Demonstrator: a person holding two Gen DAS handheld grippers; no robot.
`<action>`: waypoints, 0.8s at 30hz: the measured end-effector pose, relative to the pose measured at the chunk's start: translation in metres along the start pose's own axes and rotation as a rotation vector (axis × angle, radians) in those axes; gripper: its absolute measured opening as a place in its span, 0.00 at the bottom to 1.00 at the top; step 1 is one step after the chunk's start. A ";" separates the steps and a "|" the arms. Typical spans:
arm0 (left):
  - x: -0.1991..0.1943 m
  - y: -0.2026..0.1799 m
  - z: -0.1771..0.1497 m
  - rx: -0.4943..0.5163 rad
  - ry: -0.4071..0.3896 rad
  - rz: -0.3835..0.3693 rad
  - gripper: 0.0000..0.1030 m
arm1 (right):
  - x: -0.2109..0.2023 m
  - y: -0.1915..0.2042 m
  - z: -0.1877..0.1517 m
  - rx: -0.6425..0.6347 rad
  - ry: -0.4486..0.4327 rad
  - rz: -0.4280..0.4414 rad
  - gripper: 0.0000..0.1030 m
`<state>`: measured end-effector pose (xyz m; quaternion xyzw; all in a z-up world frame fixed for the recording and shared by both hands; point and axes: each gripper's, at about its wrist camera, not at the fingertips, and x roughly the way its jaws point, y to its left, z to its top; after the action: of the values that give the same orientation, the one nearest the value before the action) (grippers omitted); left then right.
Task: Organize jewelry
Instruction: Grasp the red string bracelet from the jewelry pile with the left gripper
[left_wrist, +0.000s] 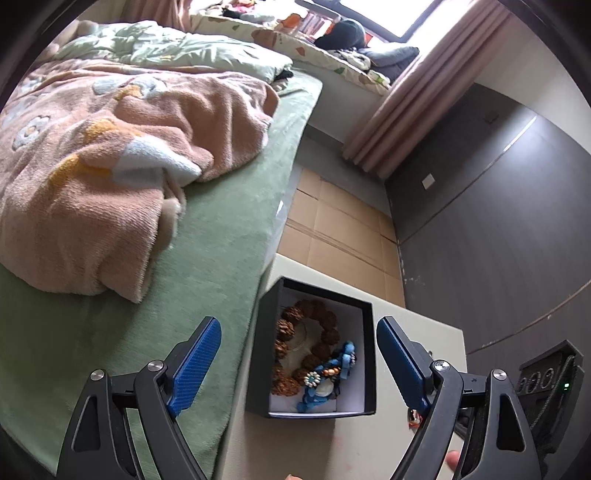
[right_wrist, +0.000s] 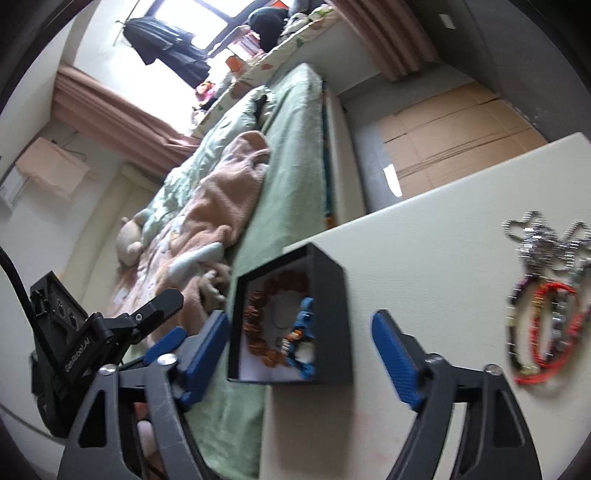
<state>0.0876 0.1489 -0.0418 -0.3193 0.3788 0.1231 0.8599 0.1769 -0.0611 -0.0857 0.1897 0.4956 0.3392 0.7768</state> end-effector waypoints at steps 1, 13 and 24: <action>0.001 -0.003 -0.002 0.008 0.004 -0.004 0.84 | -0.007 -0.004 0.000 0.002 -0.005 -0.017 0.79; 0.014 -0.051 -0.029 0.135 0.038 -0.046 0.93 | -0.076 -0.062 0.003 0.072 -0.041 -0.195 0.89; 0.030 -0.091 -0.054 0.211 0.071 -0.061 0.93 | -0.111 -0.102 -0.002 0.136 -0.045 -0.289 0.89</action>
<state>0.1189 0.0432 -0.0499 -0.2426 0.4101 0.0451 0.8780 0.1786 -0.2122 -0.0796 0.1761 0.5222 0.1851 0.8137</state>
